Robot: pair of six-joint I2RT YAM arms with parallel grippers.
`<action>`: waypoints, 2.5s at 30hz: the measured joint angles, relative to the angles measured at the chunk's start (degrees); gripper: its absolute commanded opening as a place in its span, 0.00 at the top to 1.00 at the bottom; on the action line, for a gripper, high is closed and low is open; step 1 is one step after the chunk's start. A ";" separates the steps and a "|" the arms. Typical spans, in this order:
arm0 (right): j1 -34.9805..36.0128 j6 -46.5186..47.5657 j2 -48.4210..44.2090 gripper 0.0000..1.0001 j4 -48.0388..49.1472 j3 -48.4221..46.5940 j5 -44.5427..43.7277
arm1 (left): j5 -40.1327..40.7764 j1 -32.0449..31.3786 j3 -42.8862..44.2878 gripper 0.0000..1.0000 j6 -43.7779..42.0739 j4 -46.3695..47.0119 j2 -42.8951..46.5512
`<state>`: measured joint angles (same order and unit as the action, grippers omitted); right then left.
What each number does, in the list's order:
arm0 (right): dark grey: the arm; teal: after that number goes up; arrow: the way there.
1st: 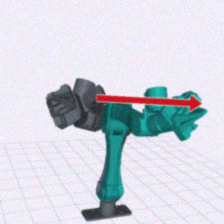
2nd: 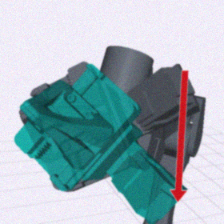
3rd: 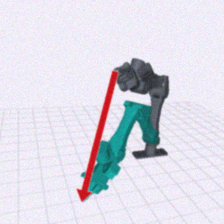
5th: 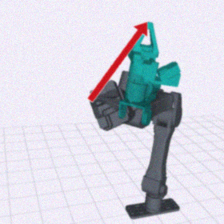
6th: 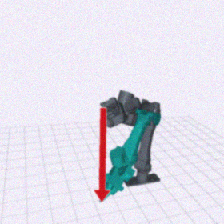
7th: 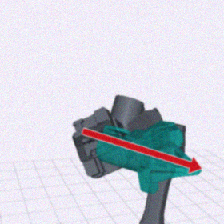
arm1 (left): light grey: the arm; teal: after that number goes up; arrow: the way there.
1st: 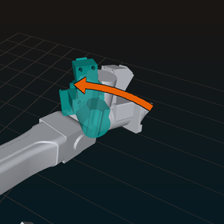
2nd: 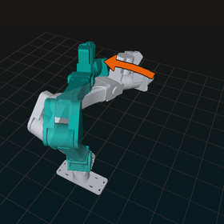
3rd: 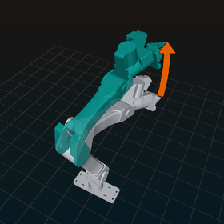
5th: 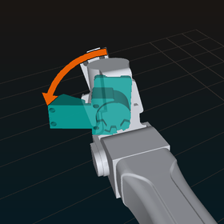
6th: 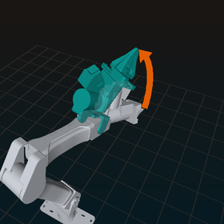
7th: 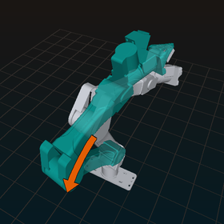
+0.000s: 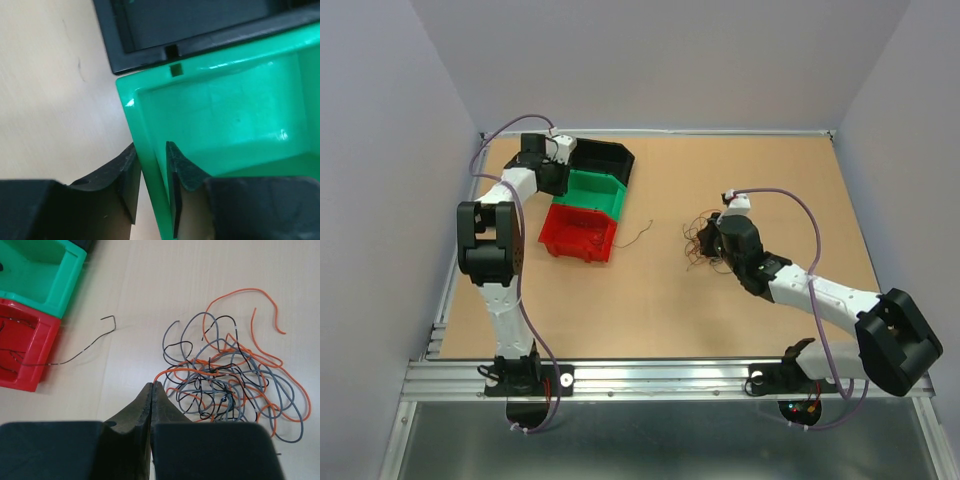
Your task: Untangle the cables
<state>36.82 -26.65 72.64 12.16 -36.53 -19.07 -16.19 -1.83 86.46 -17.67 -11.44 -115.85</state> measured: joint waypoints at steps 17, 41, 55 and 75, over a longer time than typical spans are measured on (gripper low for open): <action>0.39 8.07 0.39 0.99 -17.22 -27.67 12.04 | 0.35 -2.89 4.15 0.04 -5.14 -5.62 8.04; -6.38 -9.66 -20.79 0.99 -33.66 5.55 -0.61 | -2.32 -9.99 -7.72 0.01 7.93 3.96 38.80; -6.58 -1.40 -15.98 0.99 -30.27 -46.69 3.72 | -15.26 -29.05 -15.98 0.01 2.10 15.45 40.30; -6.43 -4.44 -24.83 0.07 -38.18 -19.89 -14.40 | -13.77 -49.70 -30.62 0.01 0.20 32.65 29.03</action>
<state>30.39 -31.09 47.81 -26.02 -56.42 -33.47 -29.95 -51.53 55.83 -17.47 21.21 -86.83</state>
